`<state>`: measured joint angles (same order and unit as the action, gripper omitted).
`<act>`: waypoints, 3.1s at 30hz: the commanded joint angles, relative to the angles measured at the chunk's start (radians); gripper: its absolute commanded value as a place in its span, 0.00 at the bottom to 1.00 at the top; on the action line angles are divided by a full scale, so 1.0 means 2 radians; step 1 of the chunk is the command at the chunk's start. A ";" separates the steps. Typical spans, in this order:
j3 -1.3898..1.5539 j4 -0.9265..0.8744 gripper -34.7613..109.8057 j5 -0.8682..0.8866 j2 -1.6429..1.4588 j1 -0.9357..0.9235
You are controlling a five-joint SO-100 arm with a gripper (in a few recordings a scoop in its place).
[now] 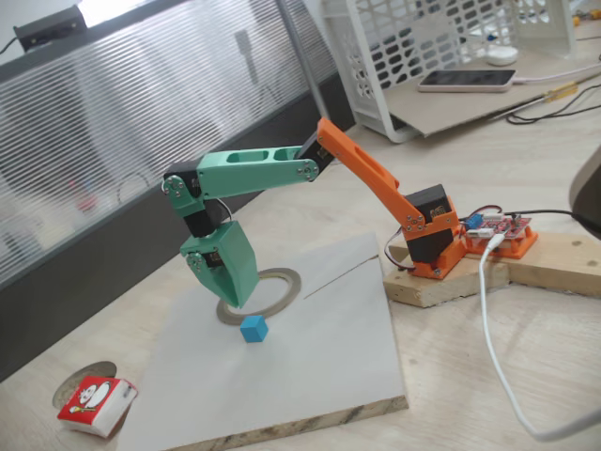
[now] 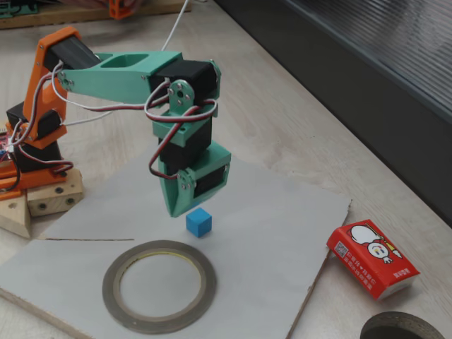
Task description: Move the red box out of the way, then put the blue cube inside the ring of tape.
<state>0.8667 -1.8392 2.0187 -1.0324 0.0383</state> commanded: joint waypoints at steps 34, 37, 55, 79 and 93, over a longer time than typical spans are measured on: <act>-0.003 -0.091 0.52 0.008 -0.018 0.035; -0.003 -0.091 0.52 0.008 -0.016 0.037; 0.084 -0.081 0.52 0.008 -0.023 0.055; -0.025 -0.071 0.52 0.008 -0.015 0.054; -0.024 -0.071 0.52 0.008 -0.014 0.054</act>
<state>0.8330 -1.9650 2.0187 -1.0324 0.1319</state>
